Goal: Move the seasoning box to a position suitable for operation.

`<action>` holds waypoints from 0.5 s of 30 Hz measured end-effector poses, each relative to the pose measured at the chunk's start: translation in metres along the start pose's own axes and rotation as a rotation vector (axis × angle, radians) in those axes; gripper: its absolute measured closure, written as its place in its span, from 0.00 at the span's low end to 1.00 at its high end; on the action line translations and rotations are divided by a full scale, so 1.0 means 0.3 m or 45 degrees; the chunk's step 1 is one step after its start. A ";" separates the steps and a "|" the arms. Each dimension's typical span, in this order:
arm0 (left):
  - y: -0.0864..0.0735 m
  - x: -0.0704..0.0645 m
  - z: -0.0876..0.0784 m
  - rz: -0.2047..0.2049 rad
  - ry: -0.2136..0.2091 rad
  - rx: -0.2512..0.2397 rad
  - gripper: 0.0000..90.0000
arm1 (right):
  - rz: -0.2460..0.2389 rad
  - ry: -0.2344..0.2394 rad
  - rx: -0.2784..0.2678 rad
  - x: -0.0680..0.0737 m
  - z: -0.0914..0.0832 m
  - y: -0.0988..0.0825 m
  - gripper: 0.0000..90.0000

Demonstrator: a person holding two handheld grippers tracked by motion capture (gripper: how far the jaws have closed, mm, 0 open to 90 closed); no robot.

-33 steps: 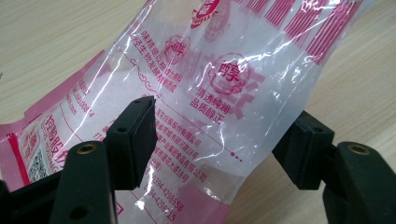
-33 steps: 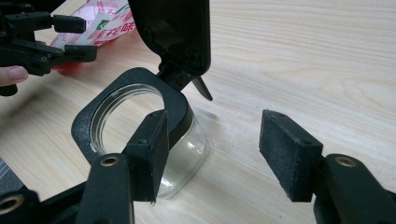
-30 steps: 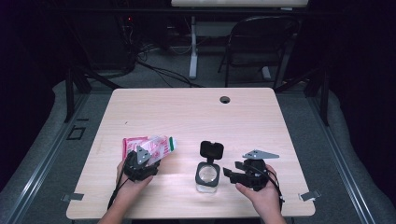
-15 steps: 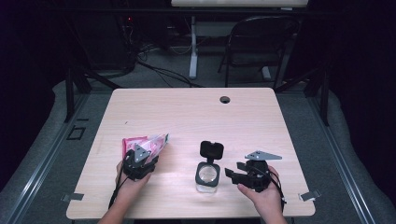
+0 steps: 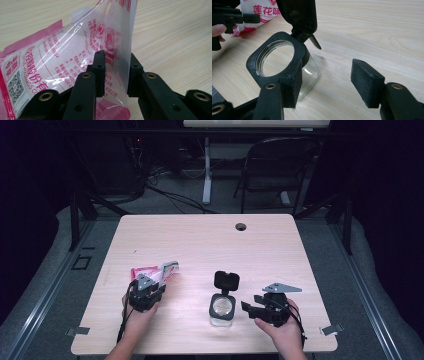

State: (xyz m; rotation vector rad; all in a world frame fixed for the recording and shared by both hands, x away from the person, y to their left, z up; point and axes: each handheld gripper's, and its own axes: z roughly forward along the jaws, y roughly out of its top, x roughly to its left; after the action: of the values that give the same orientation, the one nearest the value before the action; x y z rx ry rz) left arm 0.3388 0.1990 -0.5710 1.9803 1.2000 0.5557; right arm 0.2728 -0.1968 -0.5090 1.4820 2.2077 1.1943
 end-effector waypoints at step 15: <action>-0.004 0.017 0.016 -0.054 0.012 0.029 0.89 | 0.003 0.001 0.008 0.002 0.000 -0.010 0.47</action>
State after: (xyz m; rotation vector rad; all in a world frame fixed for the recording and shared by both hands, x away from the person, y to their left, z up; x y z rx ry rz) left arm 0.3438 0.2021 -0.5749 1.9683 1.2562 0.5332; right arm 0.2705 -0.1967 -0.5112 1.4876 2.2123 1.1901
